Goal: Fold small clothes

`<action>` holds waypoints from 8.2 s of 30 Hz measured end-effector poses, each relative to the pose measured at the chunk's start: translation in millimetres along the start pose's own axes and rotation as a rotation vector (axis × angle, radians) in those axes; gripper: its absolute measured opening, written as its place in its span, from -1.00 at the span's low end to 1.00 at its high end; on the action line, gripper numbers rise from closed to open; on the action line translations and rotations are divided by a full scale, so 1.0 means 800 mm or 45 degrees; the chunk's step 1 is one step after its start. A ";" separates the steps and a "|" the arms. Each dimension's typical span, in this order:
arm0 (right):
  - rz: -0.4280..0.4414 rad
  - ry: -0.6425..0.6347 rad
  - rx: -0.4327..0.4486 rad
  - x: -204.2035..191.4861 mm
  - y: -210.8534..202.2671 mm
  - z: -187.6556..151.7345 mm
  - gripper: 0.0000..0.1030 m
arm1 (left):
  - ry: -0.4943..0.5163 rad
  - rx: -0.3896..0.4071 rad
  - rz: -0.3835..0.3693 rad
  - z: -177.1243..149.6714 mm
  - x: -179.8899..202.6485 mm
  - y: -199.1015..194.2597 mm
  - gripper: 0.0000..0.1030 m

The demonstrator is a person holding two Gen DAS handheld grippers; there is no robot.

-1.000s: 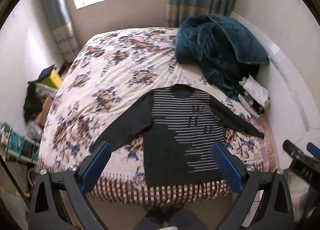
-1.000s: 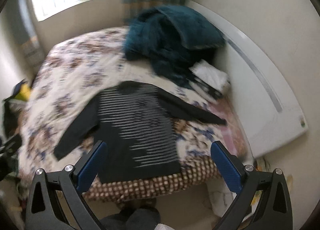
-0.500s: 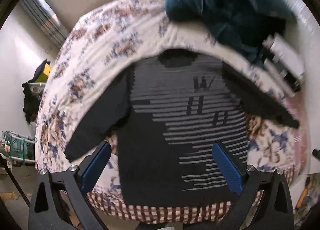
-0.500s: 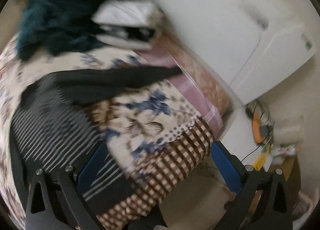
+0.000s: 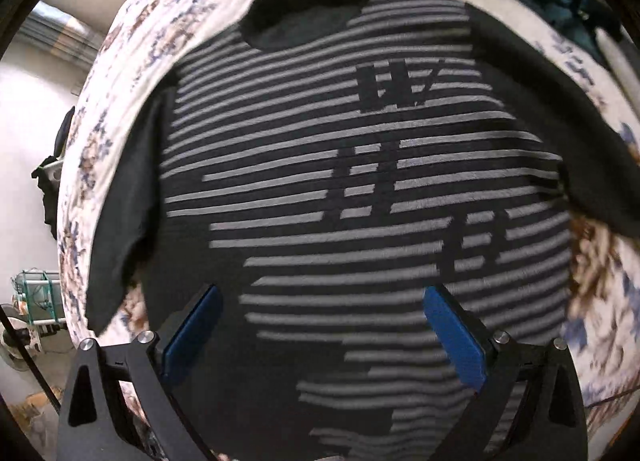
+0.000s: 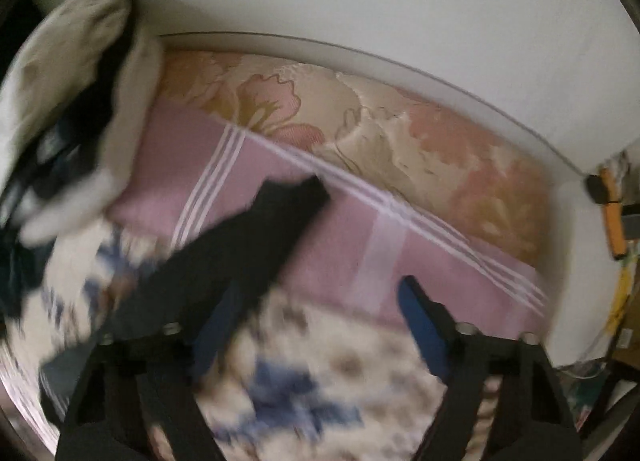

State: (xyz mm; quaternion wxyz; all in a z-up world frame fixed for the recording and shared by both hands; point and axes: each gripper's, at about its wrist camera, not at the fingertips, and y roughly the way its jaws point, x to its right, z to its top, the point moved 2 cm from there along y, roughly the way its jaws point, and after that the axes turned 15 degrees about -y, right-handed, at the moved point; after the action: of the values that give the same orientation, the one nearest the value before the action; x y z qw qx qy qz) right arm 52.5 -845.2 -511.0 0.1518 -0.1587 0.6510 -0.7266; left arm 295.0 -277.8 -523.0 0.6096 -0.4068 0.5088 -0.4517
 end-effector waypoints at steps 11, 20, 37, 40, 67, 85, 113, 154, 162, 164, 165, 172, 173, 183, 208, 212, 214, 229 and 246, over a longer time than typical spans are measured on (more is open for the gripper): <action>-0.370 -0.328 -0.075 -0.033 0.063 -0.012 0.41 | 0.056 -0.059 0.039 -0.002 0.038 0.043 1.00; 0.100 0.124 -0.083 0.028 0.020 -0.065 0.40 | 0.111 -0.077 0.113 -0.018 0.025 0.057 1.00; -0.108 -0.040 -0.301 -0.139 0.047 -0.118 0.26 | 0.143 -0.064 0.132 -0.032 0.044 0.074 1.00; -0.138 -0.009 -0.339 -0.118 0.033 -0.163 0.24 | 0.137 -0.060 0.098 -0.034 0.042 0.085 1.00; 0.423 -0.229 0.463 -0.513 -0.288 -0.354 -0.87 | -0.288 -0.062 -0.294 -0.013 -0.106 0.092 1.00; 0.594 -1.396 0.248 -1.088 -0.197 -0.713 -0.87 | -0.773 0.123 0.009 0.080 -0.465 0.152 1.00; 0.140 -1.140 0.000 -0.772 -0.109 -0.639 0.96 | -2.036 -0.164 -0.611 -0.129 -0.705 0.256 0.64; 0.616 -1.131 -0.184 -0.630 -0.029 -0.424 0.96 | -0.677 0.144 -0.279 0.076 -0.434 0.107 0.77; 0.661 -1.219 -0.312 -0.721 0.023 -0.435 0.72 | -0.823 0.095 -0.145 0.040 -0.506 0.129 0.77; 0.595 -1.309 -0.225 -0.729 0.012 -0.445 -0.88 | -0.840 0.093 -0.139 0.042 -0.504 0.132 0.77; 0.497 -1.370 -0.151 -0.728 0.003 -0.446 -0.88 | -0.850 0.092 -0.145 0.041 -0.502 0.131 0.77; 0.474 -1.375 0.180 -0.658 -0.084 -0.370 -0.91 | -0.817 0.133 -0.223 0.084 -0.471 0.126 0.77; 0.456 -1.346 0.211 -0.645 -0.092 -0.351 -0.91 | -0.809 0.139 -0.238 0.091 -0.463 0.125 0.77; 0.187 -1.100 0.249 -0.579 -0.067 -0.232 -0.90 | -0.601 0.214 -0.332 0.204 -0.349 0.134 0.77; 0.209 -1.203 -0.042 -0.576 -0.020 -0.250 0.10 | -0.603 0.230 -0.250 0.333 -0.355 0.181 0.77; 0.053 -1.221 -0.049 -0.576 -0.005 -0.265 0.11 | -0.660 0.309 -0.127 0.308 -0.391 0.160 0.77; 0.094 -1.240 0.036 -0.593 -0.034 -0.275 0.11 | -0.653 0.355 0.049 0.294 -0.406 0.157 0.77; 0.448 -2.062 -0.173 -0.935 -0.004 -0.506 -0.35 | -0.746 0.158 0.131 0.240 -0.446 0.234 0.77; 0.352 -1.791 -0.154 -0.908 -0.013 -0.453 -0.39 | -0.384 0.207 -0.104 0.364 -0.327 0.222 0.77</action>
State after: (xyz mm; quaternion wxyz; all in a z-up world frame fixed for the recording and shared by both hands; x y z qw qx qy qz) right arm 553.4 -208.0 -561.2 0.6168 -0.5133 0.4524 -0.3890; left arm 587.2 31.4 -582.9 0.6910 -0.4395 0.3566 -0.4496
